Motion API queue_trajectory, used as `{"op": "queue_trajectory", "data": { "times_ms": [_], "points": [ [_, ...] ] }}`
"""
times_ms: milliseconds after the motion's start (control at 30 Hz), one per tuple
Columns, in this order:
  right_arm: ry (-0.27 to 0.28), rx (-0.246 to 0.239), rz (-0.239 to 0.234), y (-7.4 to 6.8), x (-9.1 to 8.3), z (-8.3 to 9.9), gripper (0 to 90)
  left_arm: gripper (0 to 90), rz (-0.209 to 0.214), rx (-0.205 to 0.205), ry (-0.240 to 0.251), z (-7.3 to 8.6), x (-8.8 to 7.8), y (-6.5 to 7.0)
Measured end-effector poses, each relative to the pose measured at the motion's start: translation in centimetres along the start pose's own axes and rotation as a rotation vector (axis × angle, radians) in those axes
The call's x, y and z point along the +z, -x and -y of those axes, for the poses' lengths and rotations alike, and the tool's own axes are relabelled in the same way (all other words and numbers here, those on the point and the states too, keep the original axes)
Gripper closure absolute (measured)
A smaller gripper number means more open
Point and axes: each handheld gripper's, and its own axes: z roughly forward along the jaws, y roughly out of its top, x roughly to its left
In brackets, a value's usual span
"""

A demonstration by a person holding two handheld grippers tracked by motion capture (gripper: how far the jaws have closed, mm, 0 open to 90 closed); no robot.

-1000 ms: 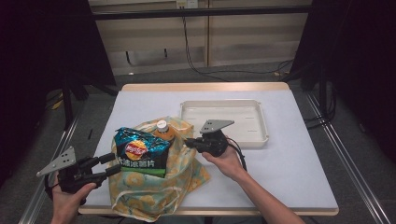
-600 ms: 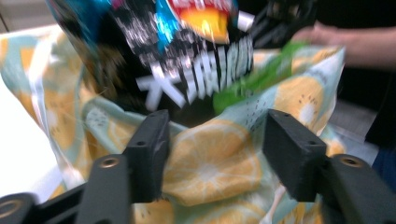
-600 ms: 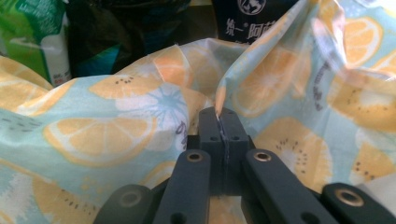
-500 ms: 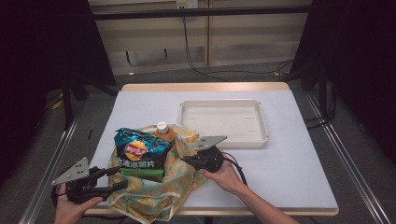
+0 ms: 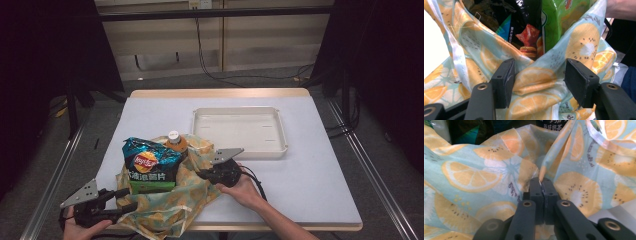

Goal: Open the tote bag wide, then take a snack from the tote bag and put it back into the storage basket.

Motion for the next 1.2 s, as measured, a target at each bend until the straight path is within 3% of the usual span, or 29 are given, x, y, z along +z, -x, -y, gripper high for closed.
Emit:
{"op": "queue_trajectory", "data": {
  "times_ms": [167,300,433,467,600,667,867,900,1033,1067,1200],
  "points": [
    [0.055,0.022,-0.014,0.3,-0.7,-0.5,74.4,33.2,-0.017,-0.01,0.035,-1.0,-0.5,0.3],
    [0.099,0.013,-0.018,0.2,-1.8,-1.4,58.9,28.9,-0.021,-0.008,0.071,-1.8,-0.7,0.8],
    [0.158,0.005,-0.02,-0.3,-3.2,-2.5,53.5,25.2,-0.035,-0.023,0.128,-2.4,-0.8,1.4],
    [0.17,0.004,-0.025,-0.4,-3.5,-2.8,52.8,24.7,-0.056,-0.02,0.127,-2.5,-0.9,1.6],
    [0.205,-0.008,-0.025,-0.9,-4.3,-3.6,51.7,21.5,-0.056,-0.026,0.153,-2.7,-0.7,2.0],
    [0.232,-0.013,-0.053,-1.5,-4.7,-4.2,53.2,19.0,-0.088,-0.026,0.163,-2.6,-0.6,2.4],
    [0.214,-0.044,-0.132,-3.3,-4.1,-4.6,56.9,14.3,-0.124,-0.052,0.166,-1.7,-0.3,2.6],
    [0.217,-0.045,-0.143,-3.5,-4.0,-4.7,56.8,14.3,-0.122,-0.041,0.16,-1.7,-0.4,2.6],
    [0.204,-0.052,-0.17,-4.4,-3.4,-4.8,57.8,12.7,-0.127,-0.032,0.157,-1.8,0.0,2.8],
    [0.199,-0.054,-0.179,-4.7,-3.3,-4.8,57.8,12.7,-0.145,-0.03,0.143,-1.9,0.1,2.8],
    [0.193,-0.069,-0.192,-5.2,-2.9,-5.0,56.2,11.6,-0.138,-0.034,0.142,-1.9,0.2,2.8]
  ]
}}
